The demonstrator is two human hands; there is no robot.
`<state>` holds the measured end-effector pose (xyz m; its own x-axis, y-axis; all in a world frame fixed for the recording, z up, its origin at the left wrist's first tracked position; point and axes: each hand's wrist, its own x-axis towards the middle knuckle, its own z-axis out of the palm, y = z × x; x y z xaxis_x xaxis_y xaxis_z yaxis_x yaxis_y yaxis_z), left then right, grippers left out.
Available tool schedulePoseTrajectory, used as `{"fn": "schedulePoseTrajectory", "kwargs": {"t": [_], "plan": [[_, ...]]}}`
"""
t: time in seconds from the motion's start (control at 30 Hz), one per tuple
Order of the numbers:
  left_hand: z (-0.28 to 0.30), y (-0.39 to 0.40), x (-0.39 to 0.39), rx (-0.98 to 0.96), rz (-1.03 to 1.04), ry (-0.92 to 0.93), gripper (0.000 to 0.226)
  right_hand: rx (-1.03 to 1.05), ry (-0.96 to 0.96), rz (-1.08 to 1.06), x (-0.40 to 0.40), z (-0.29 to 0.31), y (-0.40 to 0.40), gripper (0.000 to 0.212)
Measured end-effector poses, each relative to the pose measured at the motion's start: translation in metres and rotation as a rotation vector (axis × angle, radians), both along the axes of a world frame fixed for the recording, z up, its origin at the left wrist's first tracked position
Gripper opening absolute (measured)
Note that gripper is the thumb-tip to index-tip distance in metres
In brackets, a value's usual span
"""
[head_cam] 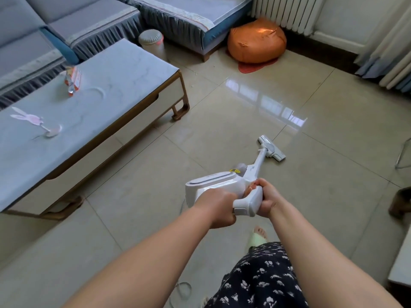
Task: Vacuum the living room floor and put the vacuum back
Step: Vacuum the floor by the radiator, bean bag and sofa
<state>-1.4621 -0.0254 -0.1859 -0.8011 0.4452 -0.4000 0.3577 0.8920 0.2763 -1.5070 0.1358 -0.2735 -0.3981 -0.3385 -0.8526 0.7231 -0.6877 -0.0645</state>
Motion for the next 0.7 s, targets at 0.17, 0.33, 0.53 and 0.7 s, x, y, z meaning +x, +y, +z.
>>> {"fn": "schedulePoseTrajectory", "kwargs": {"t": [0.17,0.33,0.53,0.7], "plan": [[0.008,-0.059,0.094,-0.014,0.052,0.003,0.017,-0.019,-0.004,0.067,0.083,-0.003,-0.063,0.020],[0.012,-0.095,0.156,-0.014,0.103,0.000,0.022,0.044,0.006,0.142,0.138,0.003,-0.104,0.017],[0.009,-0.102,0.174,-0.011,0.096,0.011,0.020,0.094,0.023,0.135,0.158,0.006,-0.109,0.018],[0.003,-0.078,0.166,0.013,0.036,0.017,0.018,0.048,0.016,0.042,0.152,0.005,-0.083,0.017]]}}
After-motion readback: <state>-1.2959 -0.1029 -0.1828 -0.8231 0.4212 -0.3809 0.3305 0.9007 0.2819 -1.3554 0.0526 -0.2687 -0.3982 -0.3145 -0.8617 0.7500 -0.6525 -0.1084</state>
